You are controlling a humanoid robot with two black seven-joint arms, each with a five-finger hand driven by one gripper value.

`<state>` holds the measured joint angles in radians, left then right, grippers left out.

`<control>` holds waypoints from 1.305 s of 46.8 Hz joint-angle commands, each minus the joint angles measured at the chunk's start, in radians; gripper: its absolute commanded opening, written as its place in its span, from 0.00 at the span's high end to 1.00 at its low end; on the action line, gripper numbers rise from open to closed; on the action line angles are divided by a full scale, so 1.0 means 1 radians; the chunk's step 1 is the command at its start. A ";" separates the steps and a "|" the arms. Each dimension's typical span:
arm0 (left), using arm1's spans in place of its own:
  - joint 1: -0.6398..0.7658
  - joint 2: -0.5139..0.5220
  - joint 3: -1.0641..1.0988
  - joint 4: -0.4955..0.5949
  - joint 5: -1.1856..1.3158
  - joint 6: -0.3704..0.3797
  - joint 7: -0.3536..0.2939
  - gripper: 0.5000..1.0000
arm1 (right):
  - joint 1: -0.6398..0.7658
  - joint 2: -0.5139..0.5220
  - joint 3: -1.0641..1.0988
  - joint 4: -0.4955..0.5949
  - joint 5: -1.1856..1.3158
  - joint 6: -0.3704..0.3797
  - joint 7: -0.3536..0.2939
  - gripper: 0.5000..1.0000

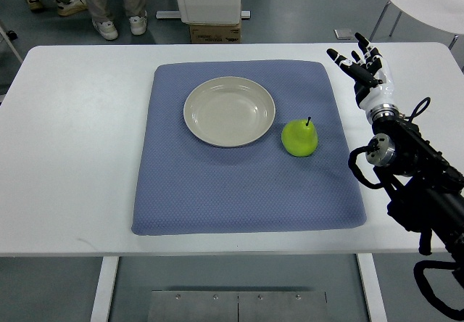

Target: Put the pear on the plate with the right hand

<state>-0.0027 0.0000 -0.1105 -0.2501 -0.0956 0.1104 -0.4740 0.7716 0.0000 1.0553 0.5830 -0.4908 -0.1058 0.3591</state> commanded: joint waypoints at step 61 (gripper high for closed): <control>-0.005 0.000 0.000 0.000 -0.001 0.000 0.000 0.00 | 0.032 0.000 -0.032 -0.003 0.008 0.015 -0.006 0.00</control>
<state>-0.0076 0.0000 -0.1104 -0.2495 -0.0961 0.1105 -0.4740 0.8022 0.0000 1.0226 0.5810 -0.4838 -0.0896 0.3478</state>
